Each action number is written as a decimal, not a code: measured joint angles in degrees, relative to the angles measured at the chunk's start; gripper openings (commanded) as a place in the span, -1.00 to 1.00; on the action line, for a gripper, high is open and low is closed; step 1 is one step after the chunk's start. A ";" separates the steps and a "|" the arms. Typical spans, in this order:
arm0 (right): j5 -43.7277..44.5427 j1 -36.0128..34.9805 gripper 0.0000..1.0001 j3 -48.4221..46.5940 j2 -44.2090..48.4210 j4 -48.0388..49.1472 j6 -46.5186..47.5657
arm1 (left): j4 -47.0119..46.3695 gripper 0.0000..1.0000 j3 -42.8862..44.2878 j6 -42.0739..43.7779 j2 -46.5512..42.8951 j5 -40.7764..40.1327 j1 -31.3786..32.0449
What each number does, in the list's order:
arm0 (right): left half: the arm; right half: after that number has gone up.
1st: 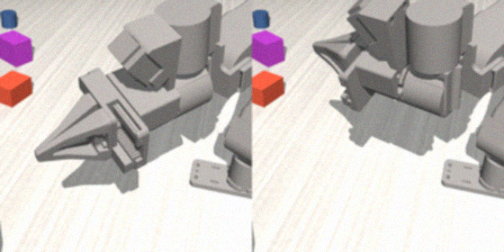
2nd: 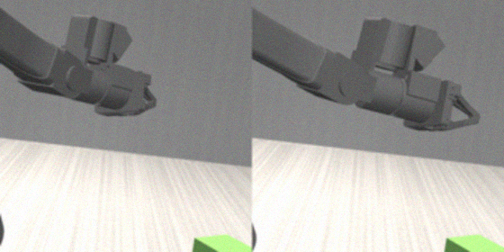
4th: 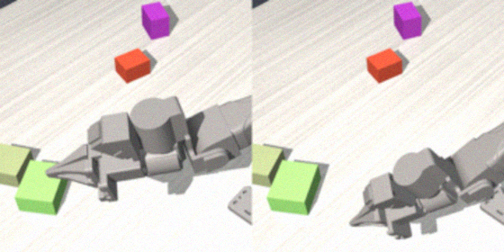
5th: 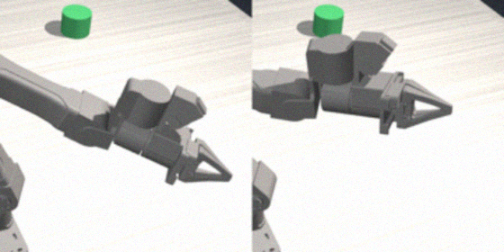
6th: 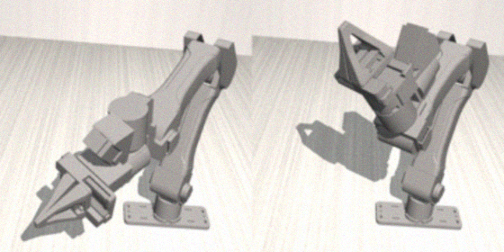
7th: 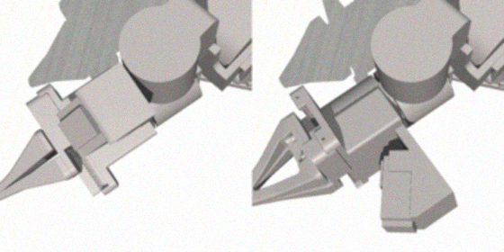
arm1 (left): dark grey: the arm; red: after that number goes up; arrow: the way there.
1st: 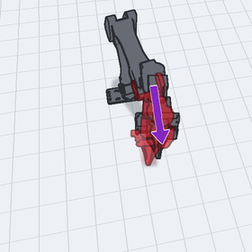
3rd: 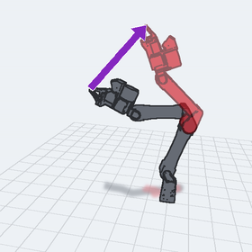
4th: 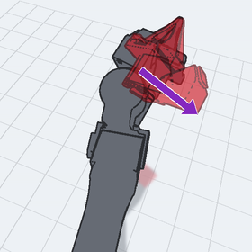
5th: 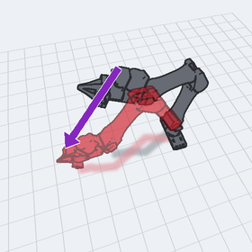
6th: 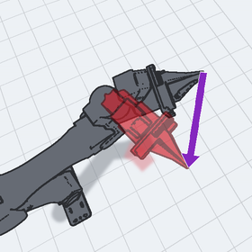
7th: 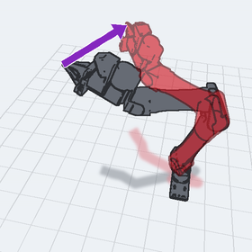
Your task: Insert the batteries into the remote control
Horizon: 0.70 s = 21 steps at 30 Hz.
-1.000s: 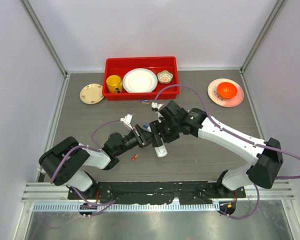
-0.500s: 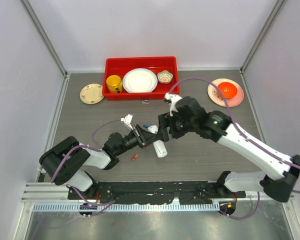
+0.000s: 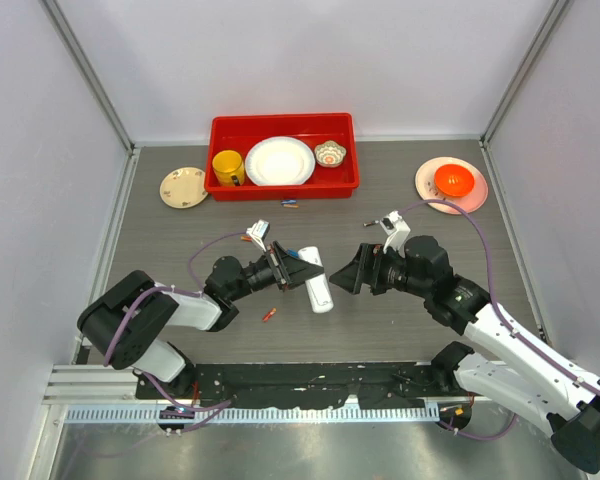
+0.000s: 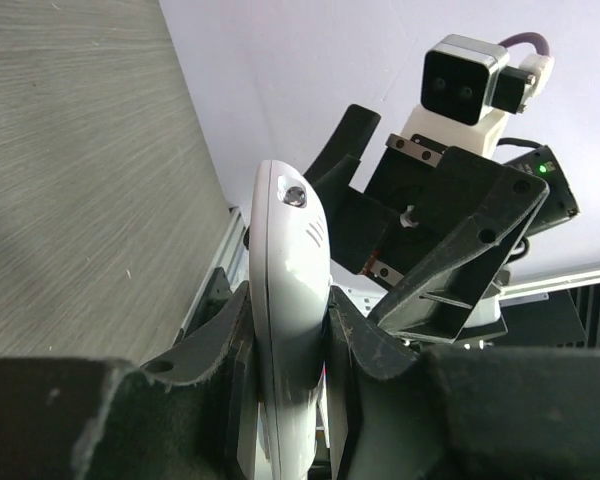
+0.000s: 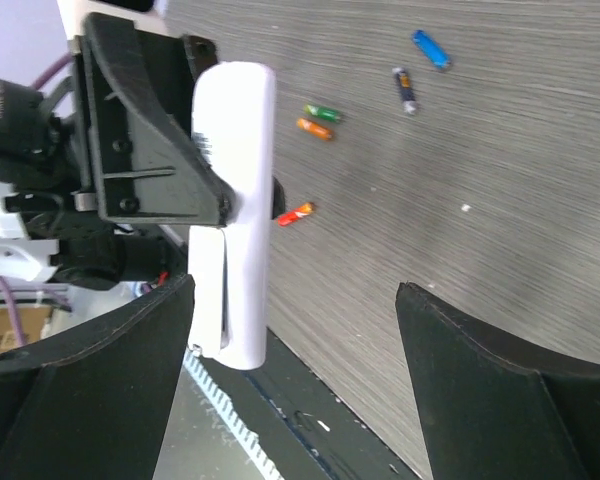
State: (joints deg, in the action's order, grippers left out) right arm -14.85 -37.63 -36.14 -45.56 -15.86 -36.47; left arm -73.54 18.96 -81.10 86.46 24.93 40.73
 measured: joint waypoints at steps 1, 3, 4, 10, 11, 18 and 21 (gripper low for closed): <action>-1.03 0.26 0.74 0.72 0.02 1.66 -0.52 | 0.00 -1.00 0.00 -0.24 -0.11 0.70 -0.17; -3.37 0.63 0.74 2.08 0.24 5.05 -1.60 | 0.00 -0.99 0.02 -0.85 -0.31 1.70 -0.37; -4.52 0.85 0.74 2.91 0.55 6.99 -2.38 | 0.02 -0.99 0.09 -1.03 -0.35 2.08 -0.39; -11.28 1.70 0.69 8.17 0.66 18.18 -7.19 | -0.04 -1.00 1.44 -1.64 -0.35 3.87 -0.48; -12.33 1.75 0.68 8.70 0.09 19.47 -7.74 | -0.04 -0.99 1.53 -1.68 -0.35 3.96 -0.50; -18.03 1.86 0.61 11.72 -3.04 26.60 -11.34 | -0.02 -0.99 1.92 -2.51 -0.35 4.63 -0.52; -19.80 1.86 0.55 11.85 -4.09 28.57 -12.15 | -0.04 -1.00 2.32 -2.56 -0.35 4.72 -0.52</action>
State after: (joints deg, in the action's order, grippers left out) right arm -34.65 -35.77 -24.29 -49.65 12.71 -48.62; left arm -73.58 21.28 -83.66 86.11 29.65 40.21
